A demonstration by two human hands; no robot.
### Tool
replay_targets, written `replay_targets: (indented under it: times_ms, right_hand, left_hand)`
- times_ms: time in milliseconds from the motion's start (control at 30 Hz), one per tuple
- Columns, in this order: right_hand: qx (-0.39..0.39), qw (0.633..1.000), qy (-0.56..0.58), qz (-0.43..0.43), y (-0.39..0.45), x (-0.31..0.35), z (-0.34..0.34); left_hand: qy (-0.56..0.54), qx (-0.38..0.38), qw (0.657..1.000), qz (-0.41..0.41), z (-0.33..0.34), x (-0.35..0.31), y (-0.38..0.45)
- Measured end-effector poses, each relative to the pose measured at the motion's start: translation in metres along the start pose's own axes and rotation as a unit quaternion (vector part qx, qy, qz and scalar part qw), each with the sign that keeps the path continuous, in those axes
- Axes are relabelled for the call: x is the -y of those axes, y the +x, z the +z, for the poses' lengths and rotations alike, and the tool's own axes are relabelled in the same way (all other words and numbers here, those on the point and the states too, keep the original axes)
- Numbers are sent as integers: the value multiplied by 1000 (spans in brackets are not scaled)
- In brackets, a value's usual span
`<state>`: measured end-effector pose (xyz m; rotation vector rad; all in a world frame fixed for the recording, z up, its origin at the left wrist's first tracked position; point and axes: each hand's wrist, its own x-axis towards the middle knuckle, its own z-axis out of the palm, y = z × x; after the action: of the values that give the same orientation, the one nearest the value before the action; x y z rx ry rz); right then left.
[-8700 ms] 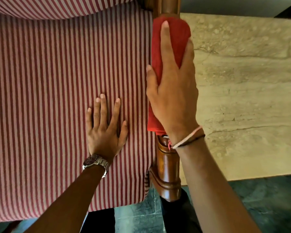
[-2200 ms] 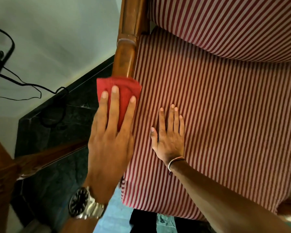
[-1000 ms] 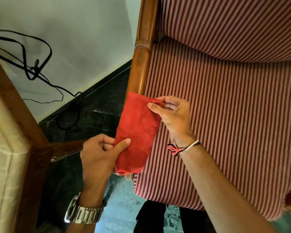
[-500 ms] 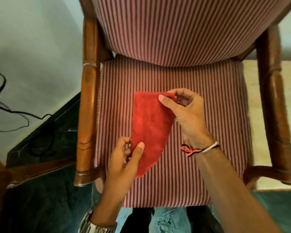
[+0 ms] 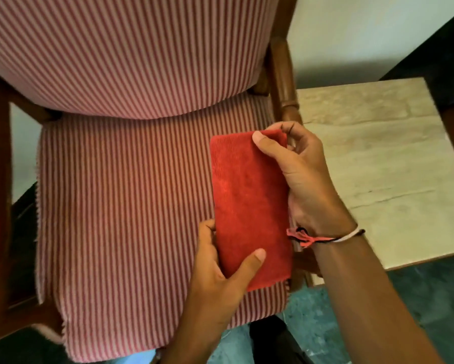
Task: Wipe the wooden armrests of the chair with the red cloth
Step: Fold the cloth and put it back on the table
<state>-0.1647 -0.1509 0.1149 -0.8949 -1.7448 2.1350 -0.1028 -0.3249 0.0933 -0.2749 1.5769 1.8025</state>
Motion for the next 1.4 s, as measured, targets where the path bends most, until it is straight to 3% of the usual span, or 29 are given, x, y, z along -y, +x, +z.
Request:
replay_targets:
  times_ms: [300, 467, 633, 900, 1033, 1133, 1167, 1300, 1400]
  right_hand:
    - [-17, 998, 2, 58, 55, 33, -155]
    - [-39, 994, -14, 105, 93, 19, -219]
    - [-62, 987, -66, 130, 130, -20, -253]
    - [-70, 957, -253, 120, 170, -114, -263]
    - [-45, 918, -389, 62, 168, -143, -262]
    - [-27, 818, -574, 7, 168, -142, -261]
    - [-29, 802, -597, -4, 166, -140, -261]
    - [-19, 803, -593, -50, 147, -135, -273]
    - [17, 781, -617, -94, 121, -146, -293]
  left_hand:
    - [-45, 44, 997, -51, 155, 29, 38]
    - [-53, -4, 996, -73, 226, 61, 63]
    - [-46, -42, 992, -114, 262, 96, 93]
    - [-8, -127, 970, -208, 279, 149, 164]
    - [109, -154, 955, -228, 281, 161, 182]
    - [293, -130, 927, -195, 283, 154, 184]
    - [363, -122, 908, -170, 284, 151, 184]
    - [583, -80, 808, -35, 282, 137, 186]
    - [640, -4, 768, -18, 281, 139, 199]
